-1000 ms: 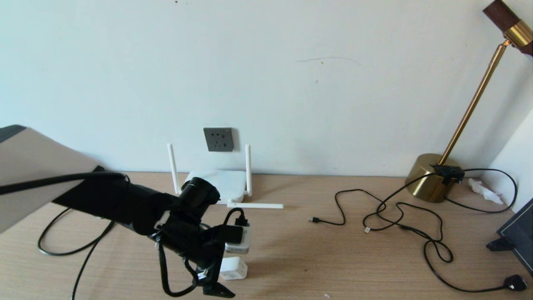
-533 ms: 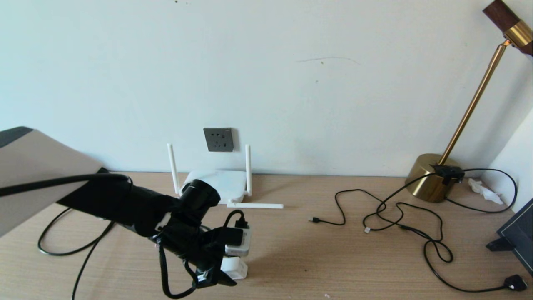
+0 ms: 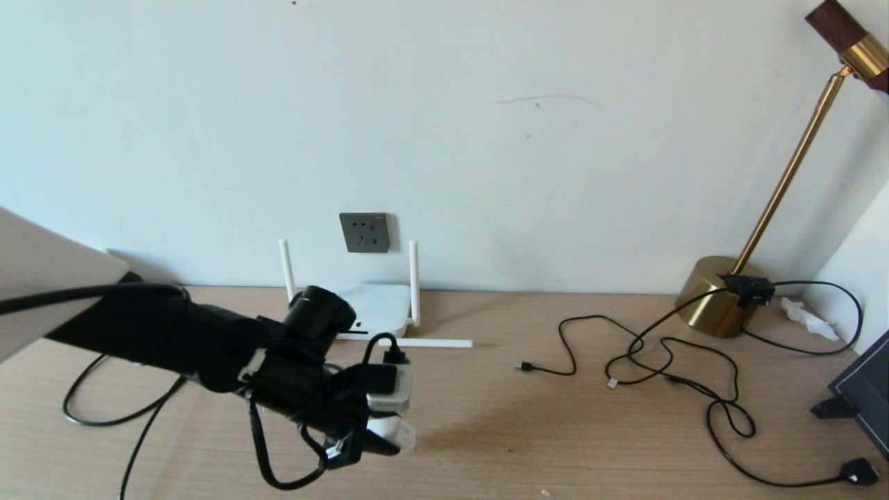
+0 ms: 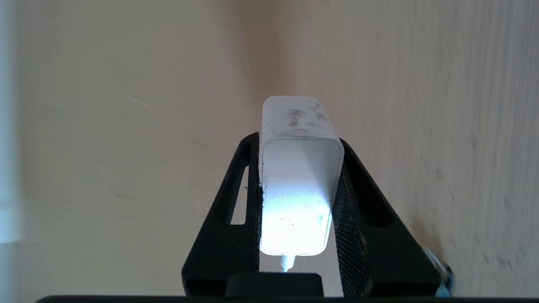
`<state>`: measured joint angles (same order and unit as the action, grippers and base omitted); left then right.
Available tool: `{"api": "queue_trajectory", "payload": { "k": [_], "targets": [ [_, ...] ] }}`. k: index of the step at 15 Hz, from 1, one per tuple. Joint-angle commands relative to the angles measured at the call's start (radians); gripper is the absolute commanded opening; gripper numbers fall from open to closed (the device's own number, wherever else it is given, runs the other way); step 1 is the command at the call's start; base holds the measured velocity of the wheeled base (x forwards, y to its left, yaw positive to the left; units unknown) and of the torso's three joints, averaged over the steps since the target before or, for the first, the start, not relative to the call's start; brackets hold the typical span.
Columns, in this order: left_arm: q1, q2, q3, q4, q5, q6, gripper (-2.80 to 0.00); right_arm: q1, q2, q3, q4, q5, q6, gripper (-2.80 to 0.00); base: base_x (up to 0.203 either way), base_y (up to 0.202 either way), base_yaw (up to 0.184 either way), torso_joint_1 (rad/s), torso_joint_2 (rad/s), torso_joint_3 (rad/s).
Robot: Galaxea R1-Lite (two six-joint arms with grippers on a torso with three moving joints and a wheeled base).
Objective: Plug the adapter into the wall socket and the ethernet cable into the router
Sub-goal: Pick up plug, then align plug and socket
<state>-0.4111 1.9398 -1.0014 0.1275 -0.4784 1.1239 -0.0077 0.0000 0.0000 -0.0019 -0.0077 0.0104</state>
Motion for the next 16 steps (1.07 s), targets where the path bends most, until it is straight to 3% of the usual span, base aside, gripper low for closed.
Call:
{"api": "queue_trajectory", "payload": {
  "k": [1, 3, 4, 7, 8, 9, 11, 12, 14, 16],
  "targets": [
    [0.016, -0.087, -0.007, -0.025, -0.062, -0.034, -2.8, 0.0, 0.002, 0.0, -0.001, 0.0, 0.0, -2.8, 0.0, 0.0, 0.0, 0.0, 0.0, 0.0],
    [0.025, -0.237, -0.005, -0.039, -0.134, -0.213, -2.8, 0.0, 0.0, 0.0, 0.0, 0.0, 0.0, -2.8, 0.0, 0.0, 0.0, 0.0, 0.0, 0.0],
    [0.026, -0.325, -0.004, -0.042, -0.152, -0.36, -2.8, 0.0, 0.002, 0.0, -0.001, 0.0, 0.0, -2.8, 0.0, 0.0, 0.0, 0.0, 0.0, 0.0],
    [0.026, -0.59, 0.0, -0.051, -0.178, -1.017, -2.8, 0.0, 0.001, 0.0, 0.0, 0.0, 0.0, -2.8, 0.0, 0.0, 0.0, 0.0, 0.0, 0.0],
    [0.026, -0.666, 0.016, -0.053, -0.171, -1.19, -2.8, 0.0, 0.002, 0.0, 0.0, 0.0, 0.0, -2.8, 0.0, 0.0, 0.0, 0.0, 0.0, 0.0],
    [0.03, -0.717, 0.062, -0.059, -0.14, -1.278, -2.8, 0.0, 0.002, 0.0, 0.0, 0.0, 0.0, -2.8, 0.0, 0.0, 0.0, 0.0, 0.0, 0.0],
    [0.046, -0.735, 0.22, -0.16, -0.02, -1.309, -2.8, 0.0, 0.0, 0.0, 0.0, 0.0, 0.0, -2.8, 0.0, 0.0, 0.0, 0.0, 0.0, 0.0],
    [0.052, -0.728, 0.307, -0.286, 0.037, -1.314, -2.8, 0.0, 0.001, 0.0, -0.001, 0.0, 0.0, -2.8, 0.0, 0.0, 0.0, 0.0, 0.0, 0.0],
    [0.058, -0.664, 0.48, -0.671, 0.16, -1.319, -2.8, 0.0, 0.002, 0.0, -0.001, 0.0, 0.0, -2.8, 0.0, 0.0, 0.0, 0.0, 0.0, 0.0],
    [0.06, -0.522, 0.568, -0.951, 0.295, -1.32, -2.8, 0.0, 0.002, 0.0, -0.001, 0.0, 0.0, -2.8, 0.0, 0.0, 0.0, 0.0, 0.0, 0.0]
  ]
}}
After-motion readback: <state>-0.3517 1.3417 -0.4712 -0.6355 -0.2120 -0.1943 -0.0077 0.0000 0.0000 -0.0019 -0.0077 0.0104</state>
